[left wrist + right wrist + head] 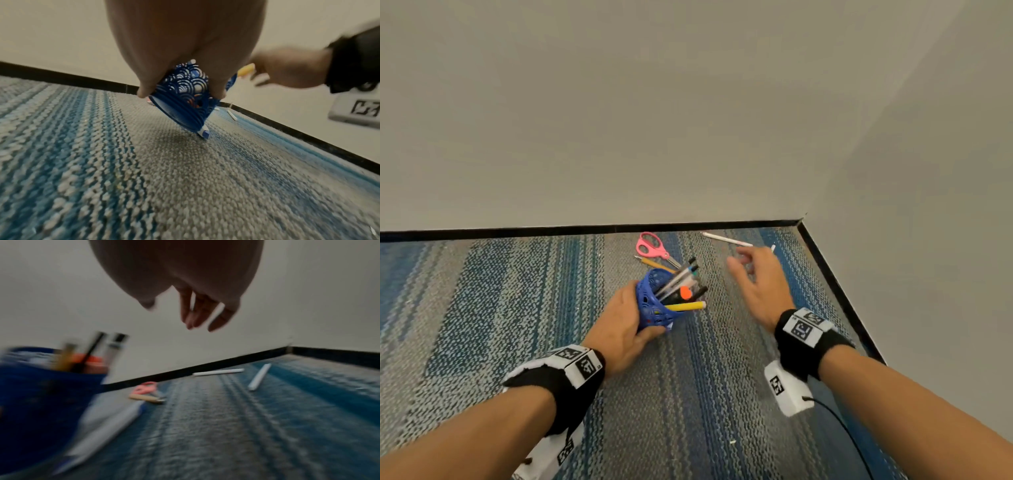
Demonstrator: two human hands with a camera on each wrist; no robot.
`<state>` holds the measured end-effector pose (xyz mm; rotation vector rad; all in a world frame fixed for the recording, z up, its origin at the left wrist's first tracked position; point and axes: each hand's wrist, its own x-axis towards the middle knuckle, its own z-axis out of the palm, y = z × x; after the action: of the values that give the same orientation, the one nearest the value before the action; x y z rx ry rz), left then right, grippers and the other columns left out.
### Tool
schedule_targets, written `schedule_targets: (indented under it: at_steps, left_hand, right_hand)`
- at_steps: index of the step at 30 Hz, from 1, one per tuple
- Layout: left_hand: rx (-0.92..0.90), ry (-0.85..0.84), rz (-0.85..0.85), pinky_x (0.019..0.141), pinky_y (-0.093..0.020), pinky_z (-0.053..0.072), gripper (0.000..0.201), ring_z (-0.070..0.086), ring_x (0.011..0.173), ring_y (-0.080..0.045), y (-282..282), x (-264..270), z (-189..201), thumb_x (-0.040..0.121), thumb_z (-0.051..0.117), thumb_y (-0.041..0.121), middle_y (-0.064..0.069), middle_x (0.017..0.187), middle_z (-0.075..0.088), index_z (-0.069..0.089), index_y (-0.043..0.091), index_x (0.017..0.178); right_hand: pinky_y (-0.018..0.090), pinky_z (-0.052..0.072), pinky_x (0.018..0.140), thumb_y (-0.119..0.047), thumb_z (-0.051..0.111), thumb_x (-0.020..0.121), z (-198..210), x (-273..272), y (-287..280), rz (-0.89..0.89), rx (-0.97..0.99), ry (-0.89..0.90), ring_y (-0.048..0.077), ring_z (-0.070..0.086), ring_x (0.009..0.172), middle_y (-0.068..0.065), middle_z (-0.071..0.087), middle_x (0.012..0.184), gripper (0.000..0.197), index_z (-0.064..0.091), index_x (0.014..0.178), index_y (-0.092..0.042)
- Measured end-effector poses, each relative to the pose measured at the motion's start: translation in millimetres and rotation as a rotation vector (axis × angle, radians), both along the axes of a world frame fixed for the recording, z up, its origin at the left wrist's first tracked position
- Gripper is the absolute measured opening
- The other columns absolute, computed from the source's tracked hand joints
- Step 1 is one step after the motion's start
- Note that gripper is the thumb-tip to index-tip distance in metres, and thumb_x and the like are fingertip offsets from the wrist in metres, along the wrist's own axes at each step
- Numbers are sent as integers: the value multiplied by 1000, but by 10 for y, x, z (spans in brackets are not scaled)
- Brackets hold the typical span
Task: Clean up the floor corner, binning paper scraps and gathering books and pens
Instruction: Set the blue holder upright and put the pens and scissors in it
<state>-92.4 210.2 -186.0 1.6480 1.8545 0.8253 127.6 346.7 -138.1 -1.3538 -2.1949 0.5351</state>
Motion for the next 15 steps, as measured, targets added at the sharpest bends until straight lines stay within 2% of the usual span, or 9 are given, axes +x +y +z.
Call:
schedule_targets:
  at_steps: [2,4,7,8,10,12,15]
  left_hand:
    - [22,-37,133,104,-36,36,72,44,121,-26,44,-50,-49,79,75,27,-9,128,46,36,8,136]
    - [19,-25,228,104,-39,37,72,42,121,-28,99,-102,-107,80,74,27,-11,127,44,33,8,137]
    - [-71,28,224,106,-35,34,79,38,124,-29,203,-185,-154,83,71,30,-14,131,38,26,2,141]
    - [-93,79,195,106,-34,35,80,38,123,-29,239,-210,-175,83,70,33,-14,131,37,26,0,141]
    - [-134,174,140,104,-40,37,84,40,120,-29,301,-237,-195,82,69,41,-13,128,37,25,0,141]
    - [-155,200,124,102,-43,38,87,40,118,-28,346,-235,-182,82,68,44,-13,128,37,24,1,142]
    - [-137,255,104,103,-42,35,85,39,114,-30,374,-207,-156,83,67,43,-16,127,38,24,-3,141]
  right_hand:
    - [37,44,89,-45,52,91,-238,241,408,-191,-100,-265,25,53,102,11,57,111,43,58,113,-9]
    - [36,45,86,-47,56,89,-442,409,715,-280,-264,-426,30,57,100,16,60,112,44,60,107,-7]
    - [33,44,81,-53,57,87,-508,454,977,-301,-427,-463,29,58,95,13,63,108,52,61,107,-6]
    - [33,44,79,-56,55,87,-489,433,1028,-319,-465,-460,28,57,90,13,63,102,54,62,103,-4]
    - [34,44,77,-58,51,89,-440,364,1114,-360,-502,-435,28,53,83,13,59,89,54,60,89,-4]
    - [33,43,74,-54,52,90,-433,286,1190,-392,-514,-443,28,52,81,12,56,85,49,58,84,-7]
    - [28,42,59,-38,59,91,-532,218,1334,-394,-549,-540,29,56,77,11,61,79,36,64,85,-3]
